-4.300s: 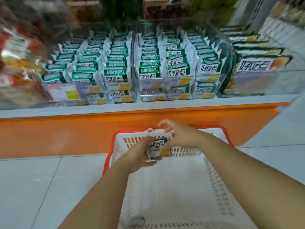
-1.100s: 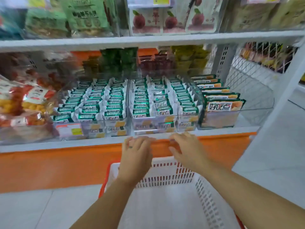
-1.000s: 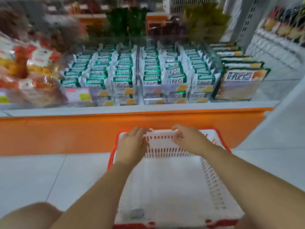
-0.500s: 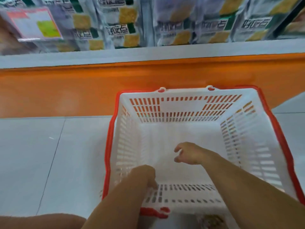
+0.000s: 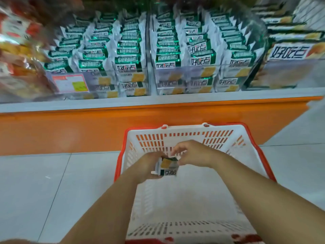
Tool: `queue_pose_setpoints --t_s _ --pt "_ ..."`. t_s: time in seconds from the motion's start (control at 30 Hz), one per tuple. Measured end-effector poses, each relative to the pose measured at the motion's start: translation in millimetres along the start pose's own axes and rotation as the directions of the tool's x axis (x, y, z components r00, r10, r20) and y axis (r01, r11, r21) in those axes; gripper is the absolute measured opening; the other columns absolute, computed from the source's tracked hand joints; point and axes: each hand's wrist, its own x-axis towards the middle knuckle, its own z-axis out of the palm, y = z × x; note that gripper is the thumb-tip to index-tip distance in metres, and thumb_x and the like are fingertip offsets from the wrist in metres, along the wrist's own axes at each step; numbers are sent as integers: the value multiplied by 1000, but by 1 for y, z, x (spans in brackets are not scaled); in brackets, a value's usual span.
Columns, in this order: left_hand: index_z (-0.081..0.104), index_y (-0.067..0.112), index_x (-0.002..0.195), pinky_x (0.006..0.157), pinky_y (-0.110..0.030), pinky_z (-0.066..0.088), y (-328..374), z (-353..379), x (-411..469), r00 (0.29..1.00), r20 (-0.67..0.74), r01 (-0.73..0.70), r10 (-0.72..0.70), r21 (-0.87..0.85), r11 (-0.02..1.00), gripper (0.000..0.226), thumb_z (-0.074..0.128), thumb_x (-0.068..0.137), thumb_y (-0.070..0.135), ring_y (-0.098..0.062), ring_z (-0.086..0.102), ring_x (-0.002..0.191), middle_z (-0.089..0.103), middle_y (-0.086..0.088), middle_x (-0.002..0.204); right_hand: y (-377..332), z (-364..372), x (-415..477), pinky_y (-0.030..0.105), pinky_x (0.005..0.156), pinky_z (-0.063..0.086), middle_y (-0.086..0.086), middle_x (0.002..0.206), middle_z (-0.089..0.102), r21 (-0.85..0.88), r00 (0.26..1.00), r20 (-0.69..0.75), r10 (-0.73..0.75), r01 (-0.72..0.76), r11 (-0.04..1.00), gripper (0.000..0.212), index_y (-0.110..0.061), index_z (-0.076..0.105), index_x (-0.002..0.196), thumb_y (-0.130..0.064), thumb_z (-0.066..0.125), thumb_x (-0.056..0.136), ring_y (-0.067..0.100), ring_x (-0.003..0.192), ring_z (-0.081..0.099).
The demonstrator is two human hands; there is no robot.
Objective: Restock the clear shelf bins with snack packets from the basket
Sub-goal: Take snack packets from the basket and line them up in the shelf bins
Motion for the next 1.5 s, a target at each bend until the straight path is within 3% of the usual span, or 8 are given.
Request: queue_pose_setpoints --t_s 0.23,0.4,0.53,0.7,0.93,1.13,1.3,1.5 --pt "63 13 96 66 -35 50 66 5 -70 977 77 -183 199 -175 967 30 45 98 37 -24 60 82 64 -10 93 -60 -38 -61 14 73 42 -11 112 56 -121 948 -176 -266 247 961 27 -28 63 104 -15 72 82 8 101 51" --pt "60 11 106 66 -33 53 100 8 -112 912 111 -375 394 -160 913 32 45 98 38 -22 61 78 64 -10 89 -91 -65 -97 39 76 56 -7 115 57 -52 898 -277 -342 342 938 31 -37 60 89 -10 73 81 21 79 68" --pt "60 27 108 92 -46 51 127 7 -144 763 98 -642 639 237 729 39 63 79 54 -21 65 96 66 -3 106 -114 -95 -126 45 80 53 -7 107 62 -201 826 -371 -424 375 905 29 -41 61 90 -15 73 81 28 85 66" --pt "55 27 99 50 -13 33 159 11 -182 565 166 -761 808 484 433 25 70 82 38 2 45 49 49 8 65 -149 -127 -168 11 61 39 -21 83 51 -401 785 -316 -533 399 825 26 -36 62 98 -13 65 86 -5 72 48" --pt "45 8 124 72 -23 56 170 35 -195 686 22 -703 727 -240 670 42 64 87 11 -15 70 82 66 -8 104 -142 -116 -170 8 73 49 -25 119 47 -38 548 -665 -507 654 756 45 -50 49 106 -12 65 87 -7 102 55" --pt "33 18 121 88 -34 54 164 54 -191 735 44 -618 676 -367 696 46 64 88 9 -24 68 101 57 -17 125 -130 -97 -150 1 85 39 -32 114 49 -35 492 -713 -500 687 726 37 -45 51 106 -17 66 87 -21 107 44" --pt "53 20 109 89 -34 53 172 39 -180 700 8 -714 714 7 700 20 61 91 15 -17 69 91 65 -2 110 -124 -124 -137 17 73 46 -26 111 55 -96 516 -714 -473 597 796 36 -43 54 101 -9 62 89 -2 81 56" --pt "55 25 101 48 -12 41 215 8 -149 462 -36 -700 886 599 389 13 53 94 15 -1 52 57 58 5 93 -117 -187 -87 23 82 48 -11 133 50 -387 617 -622 -483 294 874 34 -33 53 121 -13 55 94 15 94 62"
